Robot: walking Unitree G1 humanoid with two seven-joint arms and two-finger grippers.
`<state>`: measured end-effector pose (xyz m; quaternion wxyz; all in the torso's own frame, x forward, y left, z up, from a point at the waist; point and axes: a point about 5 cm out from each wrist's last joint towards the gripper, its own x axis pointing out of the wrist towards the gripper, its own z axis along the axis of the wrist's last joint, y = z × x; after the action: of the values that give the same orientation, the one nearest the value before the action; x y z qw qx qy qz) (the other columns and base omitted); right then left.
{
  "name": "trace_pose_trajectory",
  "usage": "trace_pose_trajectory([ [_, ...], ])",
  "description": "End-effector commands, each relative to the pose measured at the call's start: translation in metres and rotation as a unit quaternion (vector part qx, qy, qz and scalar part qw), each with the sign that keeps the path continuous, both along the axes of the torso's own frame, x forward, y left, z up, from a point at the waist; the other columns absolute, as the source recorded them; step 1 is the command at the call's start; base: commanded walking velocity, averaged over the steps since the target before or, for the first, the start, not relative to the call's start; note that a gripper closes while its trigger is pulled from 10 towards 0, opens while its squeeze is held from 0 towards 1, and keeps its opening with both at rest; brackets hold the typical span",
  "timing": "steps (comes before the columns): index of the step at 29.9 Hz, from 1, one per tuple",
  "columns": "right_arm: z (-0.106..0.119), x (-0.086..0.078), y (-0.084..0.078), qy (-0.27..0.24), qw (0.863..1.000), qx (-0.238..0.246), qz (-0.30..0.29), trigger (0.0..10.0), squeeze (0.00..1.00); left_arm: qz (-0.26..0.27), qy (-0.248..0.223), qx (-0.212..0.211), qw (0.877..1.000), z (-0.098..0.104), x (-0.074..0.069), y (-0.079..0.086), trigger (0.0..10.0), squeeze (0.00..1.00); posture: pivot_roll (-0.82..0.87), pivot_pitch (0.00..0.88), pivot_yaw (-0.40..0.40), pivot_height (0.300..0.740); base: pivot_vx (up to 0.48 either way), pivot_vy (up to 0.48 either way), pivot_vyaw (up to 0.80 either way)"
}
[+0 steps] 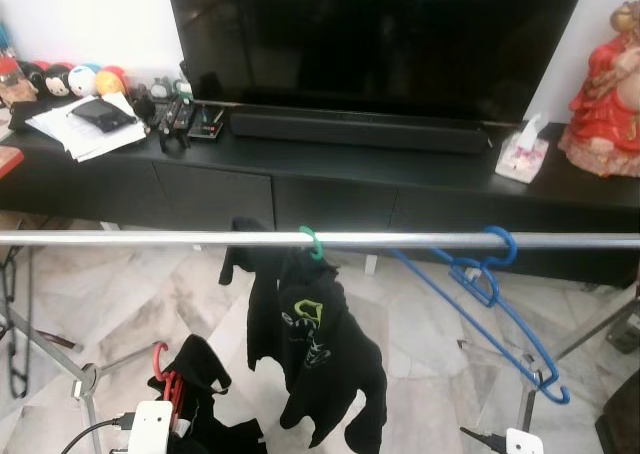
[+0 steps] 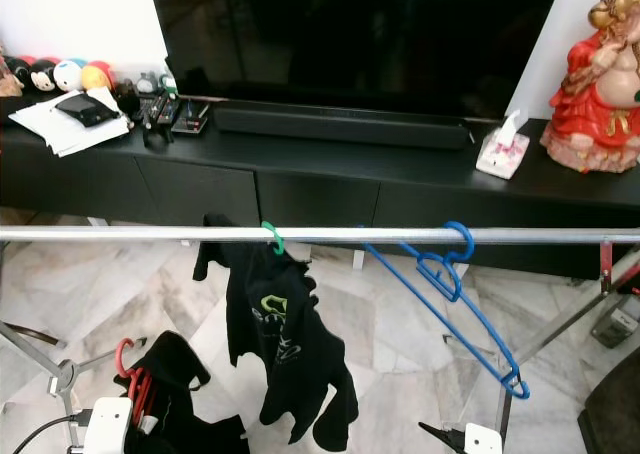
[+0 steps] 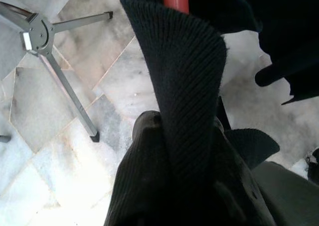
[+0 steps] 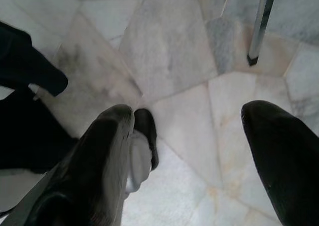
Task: Hang hanger
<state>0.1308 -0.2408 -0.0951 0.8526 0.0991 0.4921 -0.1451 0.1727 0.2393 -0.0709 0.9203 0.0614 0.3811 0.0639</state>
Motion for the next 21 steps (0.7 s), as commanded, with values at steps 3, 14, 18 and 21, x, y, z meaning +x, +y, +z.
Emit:
trace_pose_trajectory([
  [3, -0.0017, -0.0054, 0.0001, 0.000, 1.000, 0.005, -0.018, 10.0, 0.00, 0.000, 0.005, 0.006, 1.000, -0.0007, -0.0047, 0.0064, 10.0, 0.00, -0.02, 0.000, 0.017, 0.740, -0.269, 0.000, 0.00],
  [14, -0.0022, -0.0083, -0.0015, 0.001, 1.000, 0.002, -0.024, 10.0, 0.00, 0.005, 0.008, 0.002, 1.000, -0.0033, -0.0090, 0.0043, 10.0, 0.00, -0.01, 0.000, 0.007, 0.740, -0.275, 0.000, 0.00],
  [18, -0.0014, -0.0075, -0.0030, -0.001, 1.000, -0.002, -0.023, 10.0, 0.00, 0.007, 0.010, 0.000, 1.000, -0.0044, -0.0095, 0.0022, 10.0, 0.00, -0.01, 0.000, 0.001, 0.740, -0.274, 0.000, 0.00],
  [21, 0.0000, -0.0050, -0.0050, -0.007, 1.000, -0.006, -0.022, 10.0, 0.00, 0.013, 0.013, -0.004, 1.000, -0.0056, -0.0105, 0.0010, 10.0, 0.00, -0.01, 0.000, -0.013, 0.740, -0.279, 0.000, 0.00],
])
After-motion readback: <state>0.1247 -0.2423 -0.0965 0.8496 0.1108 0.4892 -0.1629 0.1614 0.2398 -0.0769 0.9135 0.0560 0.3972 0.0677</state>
